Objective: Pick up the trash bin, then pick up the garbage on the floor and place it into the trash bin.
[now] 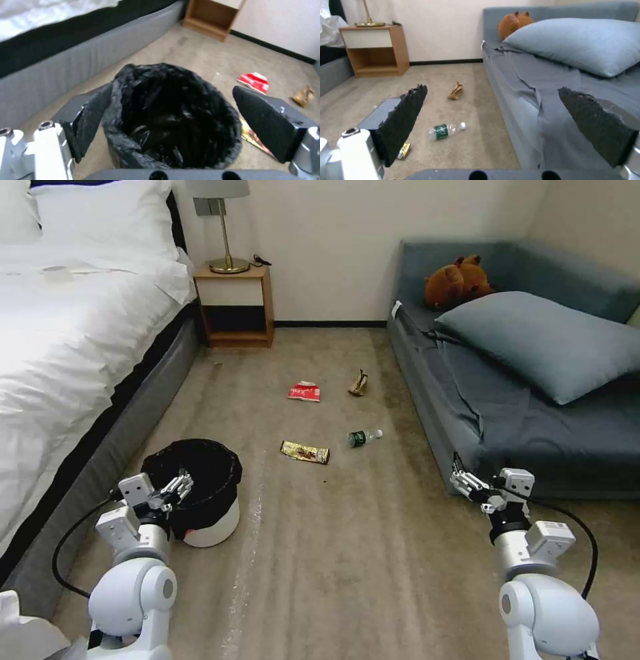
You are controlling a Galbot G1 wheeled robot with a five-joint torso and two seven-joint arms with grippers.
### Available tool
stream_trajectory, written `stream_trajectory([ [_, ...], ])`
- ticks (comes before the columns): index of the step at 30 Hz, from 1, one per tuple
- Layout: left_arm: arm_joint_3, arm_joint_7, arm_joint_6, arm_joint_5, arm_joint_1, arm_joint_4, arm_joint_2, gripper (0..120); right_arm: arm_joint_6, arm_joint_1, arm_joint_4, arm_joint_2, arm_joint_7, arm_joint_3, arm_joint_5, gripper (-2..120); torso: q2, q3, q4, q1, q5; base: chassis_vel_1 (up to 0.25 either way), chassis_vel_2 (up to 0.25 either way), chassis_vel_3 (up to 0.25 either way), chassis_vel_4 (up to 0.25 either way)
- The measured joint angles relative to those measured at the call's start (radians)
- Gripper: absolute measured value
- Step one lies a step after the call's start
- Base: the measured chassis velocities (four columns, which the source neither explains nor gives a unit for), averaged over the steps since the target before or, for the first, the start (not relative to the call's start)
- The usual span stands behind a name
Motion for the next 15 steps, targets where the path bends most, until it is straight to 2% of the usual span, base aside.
stream_trajectory([
  [2, -0.014, -0.065, 0.016, -0.084, -0.038, 0.035, 0.009, 97, 0.003, -0.001, 0.0, -0.003, 0.0, 0.005, 0.0, 100, 0.0, 0.0, 0.0, 0.0, -0.0001, 0.0, 0.0, 0.0, 0.0],
  [7, -0.018, -0.107, 0.023, -0.142, -0.071, 0.073, 0.019, 96, 0.009, -0.006, -0.004, -0.003, 0.0, 0.006, 0.0, 100, 0.0, 0.0, 0.0, 0.0, -0.0001, 0.0, 0.0, 0.0, 0.0],
  [13, -0.013, -0.228, 0.035, -0.292, -0.122, 0.137, 0.017, 96, 0.023, -0.011, -0.014, -0.002, -0.003, 0.002, -0.001, 100, 0.0, 0.0, 0.0, 0.0, -0.0001, 0.0, 0.0, 0.0, 0.0],
  [15, -0.015, -0.251, 0.034, -0.326, -0.131, 0.151, 0.018, 96, 0.026, -0.011, -0.015, -0.004, -0.005, 0.003, -0.001, 100, 0.0, 0.0, 0.0, 0.0, -0.0001, 0.0, 0.0, 0.0, 0.0],
])
